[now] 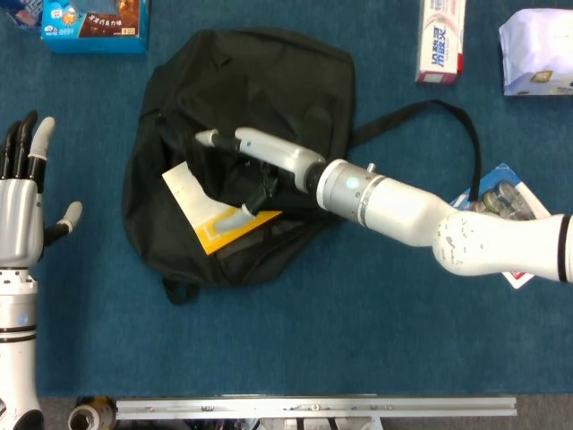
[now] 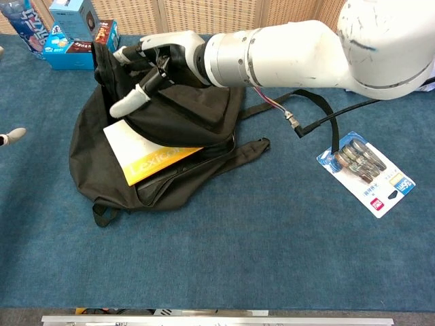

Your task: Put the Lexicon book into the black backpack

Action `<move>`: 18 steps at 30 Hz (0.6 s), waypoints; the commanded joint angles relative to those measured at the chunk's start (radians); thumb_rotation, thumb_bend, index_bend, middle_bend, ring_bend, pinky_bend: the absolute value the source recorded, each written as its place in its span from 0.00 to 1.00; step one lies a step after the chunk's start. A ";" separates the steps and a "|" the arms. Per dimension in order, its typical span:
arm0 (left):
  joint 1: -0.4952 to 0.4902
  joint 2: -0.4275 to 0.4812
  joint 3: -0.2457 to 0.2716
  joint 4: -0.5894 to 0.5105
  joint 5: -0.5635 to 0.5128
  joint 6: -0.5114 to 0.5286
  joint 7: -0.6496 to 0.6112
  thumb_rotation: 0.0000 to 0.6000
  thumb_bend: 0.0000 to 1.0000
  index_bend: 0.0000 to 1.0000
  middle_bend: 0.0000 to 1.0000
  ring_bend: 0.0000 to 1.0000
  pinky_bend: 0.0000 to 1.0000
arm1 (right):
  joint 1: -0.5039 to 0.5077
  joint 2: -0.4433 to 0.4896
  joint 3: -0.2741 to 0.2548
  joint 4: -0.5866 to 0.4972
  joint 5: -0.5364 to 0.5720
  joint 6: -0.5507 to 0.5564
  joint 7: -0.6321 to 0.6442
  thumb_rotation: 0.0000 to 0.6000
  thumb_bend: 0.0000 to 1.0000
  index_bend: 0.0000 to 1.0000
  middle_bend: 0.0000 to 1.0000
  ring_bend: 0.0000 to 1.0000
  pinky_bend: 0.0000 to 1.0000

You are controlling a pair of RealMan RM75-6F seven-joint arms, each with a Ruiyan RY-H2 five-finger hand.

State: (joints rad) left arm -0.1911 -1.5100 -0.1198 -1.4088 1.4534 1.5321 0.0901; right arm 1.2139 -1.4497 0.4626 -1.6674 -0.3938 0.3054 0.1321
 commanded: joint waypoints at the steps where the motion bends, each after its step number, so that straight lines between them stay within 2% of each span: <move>1: -0.001 -0.001 -0.003 -0.001 -0.002 -0.001 0.002 1.00 0.15 0.00 0.00 0.00 0.16 | 0.018 0.040 -0.025 0.000 -0.040 -0.091 0.042 1.00 0.00 0.00 0.13 0.11 0.21; 3: -0.001 -0.001 -0.004 -0.003 -0.003 -0.002 0.003 1.00 0.15 0.00 0.00 0.00 0.16 | 0.013 0.051 -0.021 0.000 -0.057 -0.121 0.064 0.96 0.00 0.00 0.12 0.10 0.20; 5: 0.000 0.000 -0.004 -0.005 -0.005 -0.003 0.007 1.00 0.15 0.00 0.00 0.00 0.16 | 0.007 0.066 -0.021 0.001 -0.077 -0.146 0.085 0.87 0.00 0.00 0.12 0.10 0.20; 7: 0.001 0.000 -0.003 -0.005 -0.008 -0.006 0.007 1.00 0.15 0.00 0.00 0.00 0.16 | 0.005 0.081 -0.033 0.002 -0.106 -0.146 0.091 0.84 0.00 0.00 0.12 0.10 0.20; 14: -0.001 0.004 -0.011 -0.014 -0.014 -0.010 0.009 1.00 0.15 0.00 0.00 0.00 0.16 | -0.024 0.123 -0.066 -0.014 -0.170 -0.109 0.131 0.82 0.00 0.00 0.12 0.10 0.20; 18: -0.001 0.010 -0.019 -0.016 -0.015 -0.005 0.003 1.00 0.15 0.00 0.00 0.00 0.16 | -0.071 0.153 -0.095 -0.046 -0.245 0.016 0.104 0.86 0.00 0.00 0.12 0.10 0.20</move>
State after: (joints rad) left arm -0.1920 -1.5004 -0.1383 -1.4249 1.4386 1.5268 0.0934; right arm 1.1726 -1.3178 0.3877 -1.6920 -0.5947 0.2536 0.2523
